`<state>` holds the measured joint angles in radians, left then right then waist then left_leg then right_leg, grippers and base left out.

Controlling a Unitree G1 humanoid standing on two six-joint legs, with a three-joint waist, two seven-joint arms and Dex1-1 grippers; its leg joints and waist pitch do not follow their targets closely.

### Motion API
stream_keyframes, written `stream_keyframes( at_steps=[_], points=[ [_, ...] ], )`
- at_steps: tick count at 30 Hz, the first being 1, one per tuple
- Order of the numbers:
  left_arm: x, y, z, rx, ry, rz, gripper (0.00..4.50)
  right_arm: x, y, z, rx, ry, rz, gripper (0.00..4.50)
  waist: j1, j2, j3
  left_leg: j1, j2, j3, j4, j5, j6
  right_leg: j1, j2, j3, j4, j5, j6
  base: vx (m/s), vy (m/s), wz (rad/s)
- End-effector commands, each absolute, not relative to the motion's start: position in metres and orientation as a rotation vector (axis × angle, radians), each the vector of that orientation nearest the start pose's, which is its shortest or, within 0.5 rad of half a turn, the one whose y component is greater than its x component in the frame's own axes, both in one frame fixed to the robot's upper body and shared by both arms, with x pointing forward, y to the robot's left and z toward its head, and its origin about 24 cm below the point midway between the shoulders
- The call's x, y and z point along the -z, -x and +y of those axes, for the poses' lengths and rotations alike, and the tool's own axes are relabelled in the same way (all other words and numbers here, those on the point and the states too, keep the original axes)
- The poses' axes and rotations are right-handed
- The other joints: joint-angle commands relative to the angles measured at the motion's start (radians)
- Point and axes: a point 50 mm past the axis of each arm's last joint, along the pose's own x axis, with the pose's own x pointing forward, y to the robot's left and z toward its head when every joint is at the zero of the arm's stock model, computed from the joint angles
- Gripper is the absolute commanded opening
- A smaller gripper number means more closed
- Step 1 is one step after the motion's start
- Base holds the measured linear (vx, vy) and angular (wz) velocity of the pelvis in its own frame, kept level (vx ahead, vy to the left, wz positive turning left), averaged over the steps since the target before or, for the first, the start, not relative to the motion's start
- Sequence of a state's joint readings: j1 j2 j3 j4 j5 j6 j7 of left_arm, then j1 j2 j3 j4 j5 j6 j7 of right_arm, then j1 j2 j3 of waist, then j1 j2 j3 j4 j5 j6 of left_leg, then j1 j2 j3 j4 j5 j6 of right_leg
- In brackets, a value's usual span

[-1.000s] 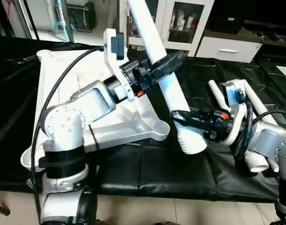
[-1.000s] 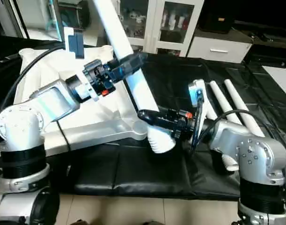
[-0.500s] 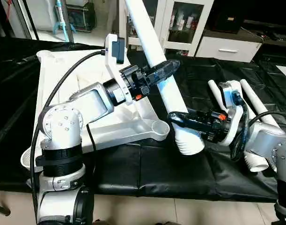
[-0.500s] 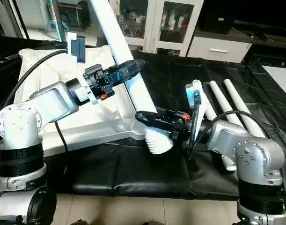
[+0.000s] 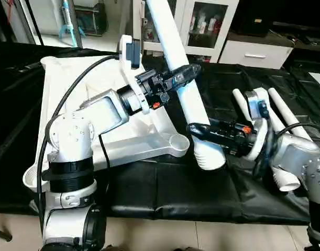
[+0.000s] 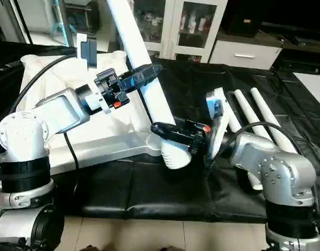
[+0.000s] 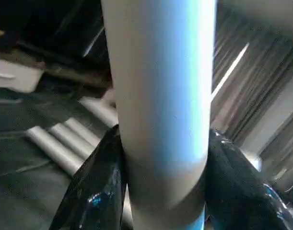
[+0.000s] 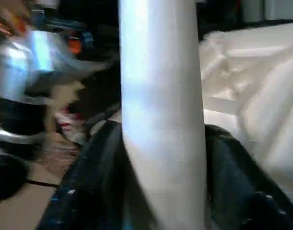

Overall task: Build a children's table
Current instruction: Pick table leg

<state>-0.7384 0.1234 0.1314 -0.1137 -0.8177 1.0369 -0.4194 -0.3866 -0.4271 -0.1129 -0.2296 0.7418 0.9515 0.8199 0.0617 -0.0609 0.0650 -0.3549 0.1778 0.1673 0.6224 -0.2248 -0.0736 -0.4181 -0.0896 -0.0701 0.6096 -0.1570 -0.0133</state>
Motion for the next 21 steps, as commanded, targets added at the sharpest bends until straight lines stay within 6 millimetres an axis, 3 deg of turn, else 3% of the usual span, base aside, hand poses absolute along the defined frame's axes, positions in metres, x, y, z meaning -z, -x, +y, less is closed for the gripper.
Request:
stream_keyframes(
  at_steps=[1,2,7,21],
  points=[
    [-0.217,-0.307,0.071,1.058,0.353,0.107,1.90,-0.149,-0.272,-0.151,-1.077,-0.215,0.240,2.90,0.000,0.017,-0.072,-0.001,0.039,-0.012,-0.080,-0.093,-0.004,0.062,-0.044,0.039,-0.075,-0.278,-0.140,0.000,0.000,0.00],
    [-0.217,-0.306,0.070,1.057,0.333,0.105,1.90,-0.148,-0.273,-0.151,-1.066,-0.169,0.243,2.90,0.000,0.014,-0.073,-0.003,0.038,-0.011,-0.078,-0.091,-0.006,0.065,-0.045,0.040,-0.074,-0.276,-0.138,0.000,0.000,0.00],
    [-0.221,-0.306,0.068,1.059,0.288,0.091,1.84,-0.148,-0.276,-0.150,-1.030,-0.129,0.215,3.33,0.000,0.018,-0.073,-0.004,0.038,-0.010,-0.078,-0.085,-0.002,0.065,-0.045,0.042,-0.072,-0.271,-0.151,0.000,0.000,0.00],
    [-0.220,-0.304,0.061,1.093,0.140,0.080,1.84,-0.141,-0.283,-0.143,-1.070,-0.061,0.231,3.34,-0.005,0.020,-0.073,-0.005,0.038,-0.009,-0.077,-0.095,0.008,0.064,-0.045,0.042,-0.071,-0.269,-0.166,0.000,0.000,0.00]
  ],
)
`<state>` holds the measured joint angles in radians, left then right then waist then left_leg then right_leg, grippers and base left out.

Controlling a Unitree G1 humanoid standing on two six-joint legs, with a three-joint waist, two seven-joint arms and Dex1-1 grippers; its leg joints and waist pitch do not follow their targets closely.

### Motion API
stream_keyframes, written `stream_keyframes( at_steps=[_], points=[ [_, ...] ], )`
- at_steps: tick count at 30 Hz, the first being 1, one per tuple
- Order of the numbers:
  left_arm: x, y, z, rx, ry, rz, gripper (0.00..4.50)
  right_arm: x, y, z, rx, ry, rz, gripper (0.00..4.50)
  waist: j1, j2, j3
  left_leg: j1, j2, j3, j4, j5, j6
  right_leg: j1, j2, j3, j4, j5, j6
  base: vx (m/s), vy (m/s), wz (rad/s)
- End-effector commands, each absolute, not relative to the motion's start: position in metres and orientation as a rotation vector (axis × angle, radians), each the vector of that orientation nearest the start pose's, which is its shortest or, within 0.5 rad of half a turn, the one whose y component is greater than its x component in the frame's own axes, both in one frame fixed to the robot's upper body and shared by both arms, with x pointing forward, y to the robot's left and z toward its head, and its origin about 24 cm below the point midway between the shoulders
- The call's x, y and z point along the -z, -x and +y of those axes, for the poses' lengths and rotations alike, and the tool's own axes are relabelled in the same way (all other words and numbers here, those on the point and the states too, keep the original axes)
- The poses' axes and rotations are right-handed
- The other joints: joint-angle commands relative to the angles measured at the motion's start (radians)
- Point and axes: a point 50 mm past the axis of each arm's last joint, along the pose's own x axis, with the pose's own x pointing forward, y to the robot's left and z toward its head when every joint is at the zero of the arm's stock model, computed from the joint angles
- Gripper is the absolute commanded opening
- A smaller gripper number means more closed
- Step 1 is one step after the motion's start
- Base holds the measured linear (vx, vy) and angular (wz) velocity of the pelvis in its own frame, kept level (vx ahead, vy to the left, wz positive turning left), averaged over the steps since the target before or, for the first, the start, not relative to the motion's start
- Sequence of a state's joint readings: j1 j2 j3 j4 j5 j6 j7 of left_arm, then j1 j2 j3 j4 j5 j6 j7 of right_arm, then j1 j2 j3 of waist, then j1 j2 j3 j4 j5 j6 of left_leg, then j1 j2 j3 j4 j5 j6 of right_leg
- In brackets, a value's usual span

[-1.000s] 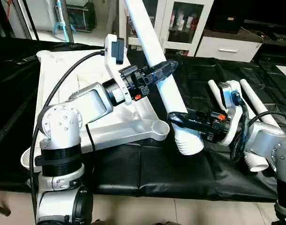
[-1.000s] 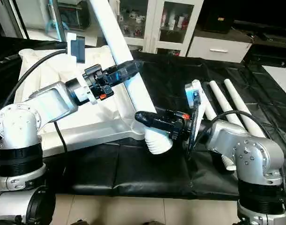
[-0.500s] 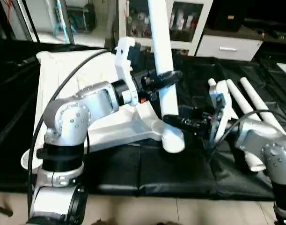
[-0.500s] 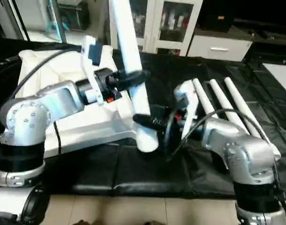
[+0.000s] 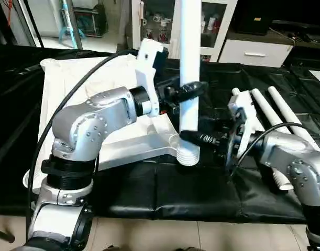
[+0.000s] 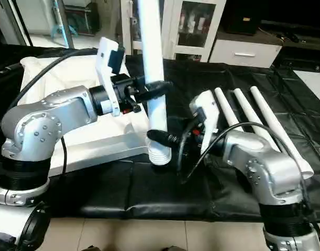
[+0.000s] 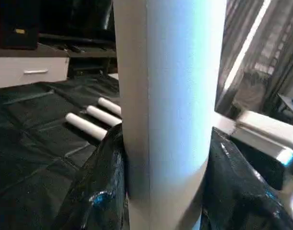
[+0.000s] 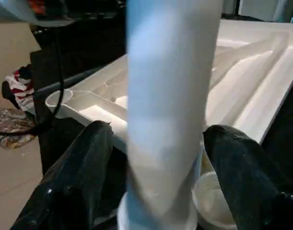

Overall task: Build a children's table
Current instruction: Pick table leg

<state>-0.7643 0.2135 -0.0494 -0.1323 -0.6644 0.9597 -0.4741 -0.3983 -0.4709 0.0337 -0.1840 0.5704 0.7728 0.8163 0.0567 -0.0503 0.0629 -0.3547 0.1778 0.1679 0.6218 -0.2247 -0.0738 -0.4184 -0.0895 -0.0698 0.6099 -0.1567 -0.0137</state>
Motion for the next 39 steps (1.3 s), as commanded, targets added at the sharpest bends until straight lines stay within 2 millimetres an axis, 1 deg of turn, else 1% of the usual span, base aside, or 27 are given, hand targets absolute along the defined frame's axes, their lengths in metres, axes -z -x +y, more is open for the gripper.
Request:
stream_keyframes(
  at_steps=[1,2,3,5,6,7,8,11,14,15,18,24,26,28,29,32,33,35,37,39],
  points=[
    [-0.219,-0.303,0.061,1.097,0.129,0.080,1.84,-0.141,-0.284,-0.142,-1.074,-0.055,0.236,3.34,-0.001,0.007,-0.071,-0.004,0.038,-0.009,-0.077,-0.095,0.008,0.064,-0.045,0.042,-0.071,-0.269,-0.166,0.000,0.000,0.00],
    [-0.219,-0.303,0.061,1.099,0.123,0.079,1.84,-0.141,-0.285,-0.142,-1.077,-0.051,0.240,3.34,-0.001,0.008,-0.070,-0.004,0.038,-0.009,-0.077,-0.097,0.007,0.064,-0.045,0.042,-0.071,-0.274,-0.163,0.000,0.000,0.00],
    [-0.219,-0.303,0.060,1.102,0.114,0.075,1.84,-0.140,-0.285,-0.142,-1.088,-0.037,0.255,3.34,-0.002,0.003,-0.071,-0.005,0.038,-0.009,-0.076,-0.095,0.008,0.065,-0.045,0.042,-0.071,-0.274,-0.163,0.000,0.000,0.00],
    [-0.219,-0.303,0.060,1.106,0.111,0.072,1.84,-0.139,-0.285,-0.141,-1.098,-0.027,0.267,3.34,-0.001,0.007,-0.071,-0.004,0.039,-0.009,-0.076,-0.094,0.008,0.065,-0.045,0.042,-0.070,-0.270,-0.167,0.000,0.000,0.00],
    [-0.219,-0.303,0.060,1.106,0.111,0.072,1.84,-0.139,-0.285,-0.141,-1.099,-0.026,0.268,3.34,-0.001,0.006,-0.071,-0.005,0.039,-0.009,-0.076,-0.092,0.009,0.065,-0.045,0.042,-0.069,-0.265,-0.168,0.000,0.000,0.00],
    [-0.219,-0.303,0.060,1.109,0.107,0.070,1.84,-0.138,-0.285,-0.141,-1.102,-0.023,0.276,3.34,-0.001,0.001,-0.072,-0.005,0.039,-0.008,-0.075,-0.087,0.012,0.066,-0.045,0.043,-0.069,-0.259,-0.168,0.000,0.000,0.00],
    [-0.219,-0.302,0.060,1.113,0.105,0.068,1.84,-0.137,-0.285,-0.141,-1.106,-0.021,0.285,3.34,0.000,0.005,-0.072,-0.005,0.039,-0.009,-0.075,-0.078,0.015,0.066,-0.046,0.043,-0.067,-0.249,-0.172,0.000,0.000,0.00],
    [-0.220,-0.301,0.058,1.125,0.102,0.063,1.84,-0.135,-0.285,-0.139,-1.118,-0.019,0.302,3.34,0.001,0.005,-0.072,-0.005,0.039,-0.008,-0.075,-0.078,0.016,0.065,-0.046,0.043,-0.067,-0.248,-0.179,0.000,0.000,0.00],
    [-0.220,-0.300,0.058,1.138,0.098,0.062,1.84,-0.133,-0.285,-0.137,-1.137,-0.017,0.323,3.34,0.000,0.005,-0.071,-0.004,0.040,-0.008,-0.076,-0.090,0.012,0.065,-0.047,0.043,-0.068,-0.265,-0.176,0.000,0.000,0.00],
    [-0.219,-0.299,0.057,1.145,0.093,0.063,1.84,-0.132,-0.285,-0.137,-1.140,-0.013,0.327,3.34,0.000,-0.002,-0.071,-0.005,0.040,-0.007,-0.075,-0.090,0.011,0.066,-0.047,0.043,-0.069,-0.271,-0.172,0.000,0.000,0.00],
    [-0.218,-0.298,0.057,1.156,0.082,0.065,1.83,-0.130,-0.285,-0.136,-1.142,-0.008,0.332,3.34,0.001,0.001,-0.071,-0.005,0.040,-0.008,-0.075,-0.081,0.013,0.065,-0.047,0.044,-0.068,-0.270,-0.169,0.000,0.000,0.00],
    [-0.216,-0.294,0.053,1.194,0.060,0.069,1.82,-0.129,-0.288,-0.135,-1.144,0.002,0.339,3.34,0.001,-0.001,-0.071,-0.006,0.039,-0.007,-0.074,-0.071,0.014,0.065,-0.048,0.044,-0.066,-0.261,-0.175,0.000,0.000,0.00],
    [-0.215,-0.293,0.052,1.202,0.053,0.071,1.82,-0.129,-0.289,-0.134,-1.142,0.001,0.338,3.34,0.001,0.001,-0.072,-0.005,0.040,-0.007,-0.074,-0.070,0.014,0.065,-0.048,0.044,-0.065,-0.256,-0.177,0.000,0.000,0.00],
    [-0.215,-0.292,0.052,1.206,0.050,0.073,1.82,-0.129,-0.289,-0.134,-1.142,0.001,0.338,3.05,0.001,0.000,-0.071,-0.006,0.040,-0.007,-0.074,-0.072,0.014,0.065,-0.047,0.044,-0.065,-0.258,-0.177,0.000,0.000,0.00],
    [-0.215,-0.292,0.052,1.206,0.049,0.073,1.82,-0.129,-0.289,-0.134,-1.144,0.000,0.338,3.05,0.001,0.000,-0.071,-0.005,0.040,-0.007,-0.074,-0.077,0.012,0.065,-0.047,0.044,-0.066,-0.266,-0.175,0.000,0.000,0.00],
    [-0.215,-0.292,0.052,1.208,0.045,0.074,1.82,-0.129,-0.289,-0.133,-1.152,-0.002,0.338,2.73,0.001,0.000,-0.071,-0.005,0.040,-0.007,-0.074,-0.078,0.012,0.065,-0.047,0.044,-0.065,-0.267,-0.172,0.000,0.000,0.00],
    [-0.215,-0.292,0.052,1.208,0.045,0.074,1.82,-0.129,-0.289,-0.133,-1.152,-0.002,0.338,2.64,0.000,-0.002,-0.072,-0.005,0.039,-0.007,-0.074,-0.077,0.013,0.065,-0.047,0.044,-0.066,-0.266,-0.172,0.000,0.000,0.00],
    [-0.214,-0.292,0.052,1.209,0.044,0.075,1.82,-0.129,-0.290,-0.133,-1.152,-0.002,0.338,2.46,0.001,0.000,-0.072,-0.005,0.040,-0.007,-0.074,-0.069,0.013,0.065,-0.047,0.044,-0.064,-0.256,-0.174,0.000,0.000,0.00],
    [-0.214,-0.292,0.052,1.213,0.046,0.076,1.82,-0.128,-0.290,-0.132,-1.150,-0.003,0.337,2.39,0.001,0.000,-0.073,-0.005,0.040,-0.007,-0.073,-0.059,0.015,0.066,-0.046,0.044,-0.062,-0.236,-0.180,0.000,0.000,0.00],
    [-0.214,-0.292,0.052,1.214,0.047,0.077,1.82,-0.128,-0.290,-0.132,-1.149,-0.004,0.336,2.08,0.002,0.000,-0.073,-0.005,0.040,-0.007,-0.073,-0.058,0.016,0.066,-0.047,0.044,-0.061,-0.233,-0.183,0.000,0.000,0.00]
  ],
)
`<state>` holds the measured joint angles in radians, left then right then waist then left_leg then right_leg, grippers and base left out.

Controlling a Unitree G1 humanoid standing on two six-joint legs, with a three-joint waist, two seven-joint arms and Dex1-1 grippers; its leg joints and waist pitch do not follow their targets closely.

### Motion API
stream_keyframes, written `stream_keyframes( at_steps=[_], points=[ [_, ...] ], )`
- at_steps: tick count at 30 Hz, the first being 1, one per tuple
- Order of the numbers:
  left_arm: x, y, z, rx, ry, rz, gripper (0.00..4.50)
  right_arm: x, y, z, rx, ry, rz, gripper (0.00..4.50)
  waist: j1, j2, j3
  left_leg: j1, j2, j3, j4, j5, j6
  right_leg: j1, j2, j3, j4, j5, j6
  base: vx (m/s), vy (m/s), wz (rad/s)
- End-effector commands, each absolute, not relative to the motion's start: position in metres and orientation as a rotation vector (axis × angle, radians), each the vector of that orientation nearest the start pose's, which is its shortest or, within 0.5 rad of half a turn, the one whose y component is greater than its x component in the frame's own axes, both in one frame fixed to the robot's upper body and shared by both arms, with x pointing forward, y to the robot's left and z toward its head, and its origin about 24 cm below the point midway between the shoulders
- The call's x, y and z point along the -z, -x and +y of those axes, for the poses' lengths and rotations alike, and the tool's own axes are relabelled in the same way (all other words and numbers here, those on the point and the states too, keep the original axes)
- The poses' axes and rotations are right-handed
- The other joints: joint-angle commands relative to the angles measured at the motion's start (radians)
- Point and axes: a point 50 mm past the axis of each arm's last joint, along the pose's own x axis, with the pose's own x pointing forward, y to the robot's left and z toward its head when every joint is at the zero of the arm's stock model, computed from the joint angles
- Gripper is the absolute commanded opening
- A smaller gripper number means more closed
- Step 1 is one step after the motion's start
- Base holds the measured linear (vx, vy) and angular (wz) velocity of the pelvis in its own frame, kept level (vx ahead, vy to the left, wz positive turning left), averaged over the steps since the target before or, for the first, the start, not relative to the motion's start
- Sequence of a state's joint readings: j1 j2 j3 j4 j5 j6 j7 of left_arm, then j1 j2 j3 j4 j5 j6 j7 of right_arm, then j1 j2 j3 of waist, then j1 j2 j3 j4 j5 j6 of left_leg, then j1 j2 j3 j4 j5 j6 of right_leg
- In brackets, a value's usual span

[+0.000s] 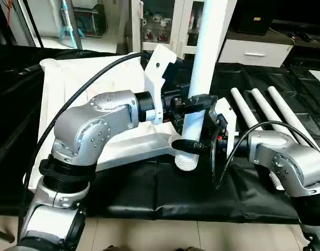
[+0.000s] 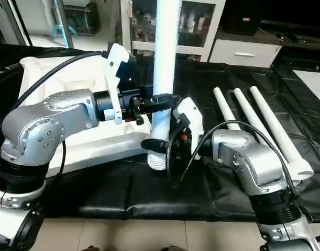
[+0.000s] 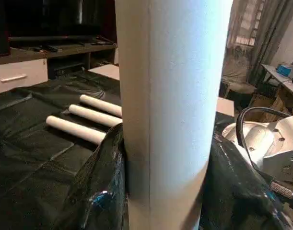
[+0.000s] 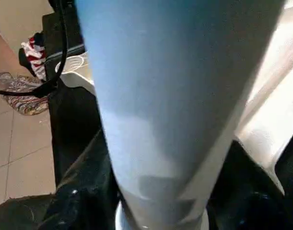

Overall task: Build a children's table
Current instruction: Pick table leg

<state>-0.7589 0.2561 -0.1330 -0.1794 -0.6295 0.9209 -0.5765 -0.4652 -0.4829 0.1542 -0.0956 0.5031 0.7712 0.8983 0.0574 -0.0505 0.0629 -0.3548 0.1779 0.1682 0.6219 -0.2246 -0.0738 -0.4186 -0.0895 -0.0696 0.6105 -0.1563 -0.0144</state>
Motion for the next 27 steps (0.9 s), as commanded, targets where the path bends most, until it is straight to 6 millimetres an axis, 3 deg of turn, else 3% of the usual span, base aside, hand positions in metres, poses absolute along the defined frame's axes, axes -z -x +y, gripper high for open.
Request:
stream_keyframes(
  at_steps=[1,10,11,16,17,20,21,23,25,27],
  points=[
    [-0.214,-0.292,0.052,1.214,0.046,0.078,1.82,-0.128,-0.290,-0.132,-1.150,-0.005,0.334,2.08,0.001,0.001,-0.073,-0.005,0.039,-0.007,-0.073,-0.058,0.016,0.066,-0.047,0.044,-0.062,-0.233,-0.184,0.000,0.000,0.00],
    [-0.212,-0.293,0.053,1.199,0.021,0.082,1.82,-0.128,-0.289,-0.131,-1.156,-0.007,0.329,1.87,0.001,0.003,-0.073,-0.005,0.039,-0.007,-0.073,-0.064,0.013,0.066,-0.046,0.044,-0.063,-0.238,-0.180,0.000,0.000,0.00],
    [-0.211,-0.293,0.053,1.189,0.014,0.084,2.38,-0.128,-0.289,-0.131,-1.155,-0.008,0.327,1.87,0.001,0.003,-0.074,-0.004,0.039,-0.007,-0.073,-0.059,0.014,0.067,-0.046,0.044,-0.061,-0.230,-0.183,0.000,0.000,0.00],
    [-0.207,-0.298,0.058,1.150,0.054,0.143,2.70,-0.130,-0.290,-0.131,-1.135,-0.018,0.309,1.87,0.000,0.003,-0.074,-0.004,0.039,-0.007,-0.072,-0.062,0.010,0.067,-0.046,0.044,-0.061,-0.234,-0.185,0.000,0.000,0.00],
    [-0.207,-0.297,0.060,1.152,0.077,0.134,2.70,-0.130,-0.292,-0.132,-1.118,-0.027,0.301,1.87,0.000,-0.002,-0.073,-0.005,0.039,-0.006,-0.072,-0.062,0.010,0.067,-0.045,0.044,-0.062,-0.234,-0.186,0.000,0.000,0.00],
    [-0.209,-0.298,0.064,1.146,0.120,0.117,3.08,-0.131,-0.295,-0.136,-1.078,-0.038,0.289,1.87,0.000,0.001,-0.074,-0.005,0.038,-0.006,-0.072,-0.057,0.010,0.067,-0.046,0.044,-0.061,-0.231,-0.190,0.000,0.000,0.00],
    [-0.209,-0.300,0.067,1.129,0.118,0.102,3.08,-0.132,-0.298,-0.140,-1.040,-0.050,0.278,1.87,0.000,-0.014,-0.074,-0.007,0.037,-0.005,-0.072,-0.052,0.014,0.068,-0.045,0.043,-0.062,-0.229,-0.188,0.000,0.000,0.00],
    [-0.208,-0.301,0.071,1.112,0.112,0.091,3.35,-0.133,-0.300,-0.144,-1.003,-0.061,0.269,1.87,0.003,-0.005,-0.073,-0.005,0.038,-0.006,-0.073,-0.048,0.013,0.066,-0.047,0.044,-0.061,-0.243,-0.180,0.000,0.000,0.00],
    [-0.205,-0.302,0.080,1.080,0.085,0.078,3.40,-0.135,-0.303,-0.152,-0.941,-0.068,0.256,1.87,0.003,-0.004,-0.073,-0.006,0.038,-0.007,-0.074,-0.047,0.011,0.066,-0.046,0.043,-0.061,-0.246,-0.170,0.000,0.000,0.00],
    [-0.200,-0.304,0.098,1.016,0.103,0.071,3.42,-0.133,-0.306,-0.164,-0.865,-0.066,0.256,1.86,0.000,0.013,-0.074,-0.001,0.037,-0.007,-0.073,-0.051,0.003,0.063,-0.043,0.042,-0.061,-0.221,-0.174,0.000,0.000,0.00]
  ],
)
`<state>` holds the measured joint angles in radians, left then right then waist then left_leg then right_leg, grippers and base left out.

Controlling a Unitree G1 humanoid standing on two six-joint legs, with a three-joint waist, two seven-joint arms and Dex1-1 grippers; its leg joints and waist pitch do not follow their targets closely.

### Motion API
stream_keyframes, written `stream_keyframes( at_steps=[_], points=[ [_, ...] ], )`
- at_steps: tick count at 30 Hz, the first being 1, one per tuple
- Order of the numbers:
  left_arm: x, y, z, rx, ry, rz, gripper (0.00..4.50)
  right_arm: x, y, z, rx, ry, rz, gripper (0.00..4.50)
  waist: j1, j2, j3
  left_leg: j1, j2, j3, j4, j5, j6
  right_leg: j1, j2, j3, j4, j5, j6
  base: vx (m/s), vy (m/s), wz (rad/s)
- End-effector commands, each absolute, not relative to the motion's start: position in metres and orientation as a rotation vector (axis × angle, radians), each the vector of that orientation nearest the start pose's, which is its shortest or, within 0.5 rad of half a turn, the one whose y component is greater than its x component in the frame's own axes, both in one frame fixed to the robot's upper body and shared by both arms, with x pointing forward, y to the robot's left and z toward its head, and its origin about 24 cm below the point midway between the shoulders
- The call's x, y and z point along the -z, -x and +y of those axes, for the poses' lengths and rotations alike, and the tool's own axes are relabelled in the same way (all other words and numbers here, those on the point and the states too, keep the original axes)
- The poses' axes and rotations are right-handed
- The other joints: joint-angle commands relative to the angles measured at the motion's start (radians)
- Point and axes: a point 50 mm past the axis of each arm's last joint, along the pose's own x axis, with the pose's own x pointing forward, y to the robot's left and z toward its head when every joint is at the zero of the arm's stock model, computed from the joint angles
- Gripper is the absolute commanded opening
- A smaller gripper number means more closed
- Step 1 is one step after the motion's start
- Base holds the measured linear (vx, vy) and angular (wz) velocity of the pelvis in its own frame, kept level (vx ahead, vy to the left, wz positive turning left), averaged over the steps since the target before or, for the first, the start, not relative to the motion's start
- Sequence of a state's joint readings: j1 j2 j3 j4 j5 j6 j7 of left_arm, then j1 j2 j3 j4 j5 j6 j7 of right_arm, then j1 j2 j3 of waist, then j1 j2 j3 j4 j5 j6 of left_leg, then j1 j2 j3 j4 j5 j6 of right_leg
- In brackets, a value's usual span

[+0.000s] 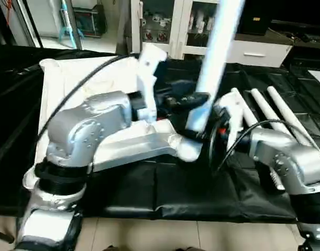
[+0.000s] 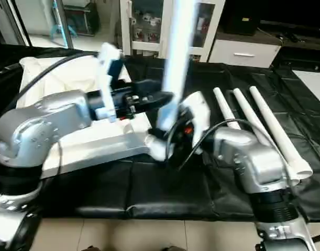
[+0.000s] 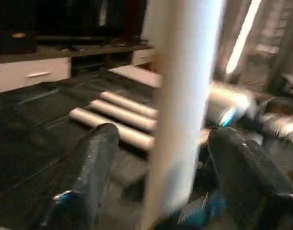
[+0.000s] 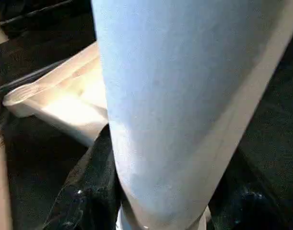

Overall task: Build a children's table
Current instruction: Pick table leg

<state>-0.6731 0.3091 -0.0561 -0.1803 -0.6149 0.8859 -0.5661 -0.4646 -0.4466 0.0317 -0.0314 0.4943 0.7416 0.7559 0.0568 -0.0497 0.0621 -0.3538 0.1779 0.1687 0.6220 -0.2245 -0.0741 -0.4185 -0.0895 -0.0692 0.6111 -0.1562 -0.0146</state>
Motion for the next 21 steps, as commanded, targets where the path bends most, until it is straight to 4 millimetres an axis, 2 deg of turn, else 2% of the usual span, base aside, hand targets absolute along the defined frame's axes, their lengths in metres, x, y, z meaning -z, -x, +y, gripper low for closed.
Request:
stream_keyframes(
  at_steps=[1,2,3,5,6,7,8,10,12,14,15,16,18,19,21],
  points=[
    [-0.198,-0.303,0.108,0.986,0.122,0.068,3.42,-0.130,-0.307,-0.170,-0.818,-0.061,0.259,1.86,-0.002,0.008,-0.073,-0.005,0.036,-0.006,-0.074,-0.052,0.002,0.064,-0.043,0.042,-0.061,-0.213,-0.178,0.000,0.000,0.00],
    [-0.195,-0.302,0.116,0.968,0.127,0.065,3.42,-0.128,-0.309,-0.175,-0.771,-0.051,0.260,1.86,-0.002,0.014,-0.073,-0.006,0.035,-0.007,-0.075,-0.059,-0.005,0.066,-0.042,0.042,-0.062,-0.214,-0.179,0.000,0.000,0.00],
    [-0.193,-0.300,0.123,0.954,0.128,0.062,3.42,-0.126,-0.309,-0.180,-0.728,-0.041,0.260,1.86,-0.001,0.016,-0.075,-0.002,0.034,-0.007,-0.075,-0.063,-0.009,0.065,-0.042,0.041,-0.060,-0.215,-0.178,0.000,0.000,0.00],
    [-0.182,-0.301,0.145,0.774,0.040,0.028,3.42,-0.126,-0.312,-0.190,-0.573,0.043,0.168,1.86,0.000,0.024,-0.072,-0.003,0.039,-0.010,-0.079,-0.077,-0.014,0.062,-0.044,0.040,-0.064,-0.218,-0.177,0.000,0.000,0.00],
    [-0.180,-0.301,0.147,0.739,0.016,0.018,3.42,-0.127,-0.312,-0.191,-0.548,0.062,0.144,1.86,-0.004,0.021,-0.071,-0.003,0.040,-0.007,-0.079,-0.088,-0.017,0.060,-0.043,0.040,-0.068,-0.226,-0.170,0.000,0.000,0.00],
    [-0.169,-0.303,0.158,0.582,-0.079,0.003,3.42,-0.131,-0.311,-0.195,-0.452,0.165,0.048,1.86,-0.002,0.022,-0.072,-0.003,0.042,-0.011,-0.080,-0.095,-0.021,0.061,-0.043,0.039,-0.069,-0.239,-0.152,0.000,0.000,0.00],
    [-0.163,-0.303,0.161,0.518,-0.117,0.005,3.42,-0.133,-0.310,-0.197,-0.419,0.215,0.008,1.86,-0.008,0.019,-0.071,-0.003,0.038,-0.007,-0.078,-0.110,-0.026,0.060,-0.040,0.039,-0.072,-0.264,-0.128,0.000,0.000,0.00],
    [-0.145,-0.300,0.169,0.279,-0.222,-0.021,3.42,-0.135,-0.301,-0.197,-0.321,0.225,0.015,1.86,-0.013,0.027,-0.069,-0.004,0.036,-0.008,-0.079,-0.116,-0.021,0.063,-0.032,0.042,-0.072,-0.259,-0.111,0.000,0.000,0.00],
    [-0.135,-0.293,0.167,0.175,-0.300,-0.058,3.42,-0.140,-0.292,-0.196,-0.219,0.209,-0.029,1.86,-0.014,0.026,-0.068,-0.005,0.039,-0.012,-0.086,-0.140,-0.012,0.061,-0.033,0.043,-0.076,-0.280,-0.090,0.000,0.000,0.00],
    [-0.130,-0.288,0.162,0.126,-0.277,-0.084,3.42,-0.142,-0.287,-0.193,-0.148,0.163,-0.096,1.86,-0.017,0.026,-0.068,-0.005,0.039,-0.012,-0.088,-0.178,-0.019,0.055,-0.036,0.042,-0.080,-0.321,-0.078,0.000,0.000,0.00],
    [-0.125,-0.285,0.160,0.111,-0.237,-0.063,3.42,-0.137,-0.286,-0.193,-0.111,0.146,-0.101,1.86,-0.017,0.032,-0.069,0.000,0.038,-0.014,-0.089,-0.195,-0.024,0.052,-0.037,0.042,-0.080,-0.336,-0.077,0.000,0.000,0.00],
    [-0.121,-0.284,0.160,0.101,-0.212,-0.047,3.42,-0.133,-0.286,-0.193,-0.098,0.132,-0.095,1.86,-0.017,0.032,-0.069,0.000,0.038,-0.014,-0.089,-0.195,-0.024,0.052,-0.037,0.042,-0.080,-0.336,-0.077,0.000,0.000,0.00],
    [-0.115,-0.281,0.160,0.099,-0.180,-0.047,3.42,-0.120,-0.286,-0.188,-0.171,0.088,-0.056,1.86,-0.030,0.025,-0.064,-0.004,0.033,-0.016,-0.090,-0.271,-0.016,0.049,-0.032,0.039,-0.090,-0.389,-0.065,0.000,0.000,0.00],
    [-0.113,-0.280,0.162,0.087,-0.185,-0.065,3.42,-0.112,-0.285,-0.184,-0.212,0.004,-0.038,1.86,-0.032,0.024,-0.062,-0.005,0.033,-0.016,-0.091,-0.283,-0.010,0.048,-0.032,0.039,-0.093,-0.405,-0.058,0.000,0.000,0.00],
    [-0.109,-0.282,0.163,0.057,-0.176,-0.051,3.42,-0.109,-0.283,-0.179,-0.235,-0.018,-0.029,1.86,-0.034,0.023,-0.064,-0.008,0.033,-0.018,-0.089,-0.275,0.003,0.045,-0.034,0.040,-0.096,-0.420,-0.046,0.000,0.000,0.00]
  ],
)
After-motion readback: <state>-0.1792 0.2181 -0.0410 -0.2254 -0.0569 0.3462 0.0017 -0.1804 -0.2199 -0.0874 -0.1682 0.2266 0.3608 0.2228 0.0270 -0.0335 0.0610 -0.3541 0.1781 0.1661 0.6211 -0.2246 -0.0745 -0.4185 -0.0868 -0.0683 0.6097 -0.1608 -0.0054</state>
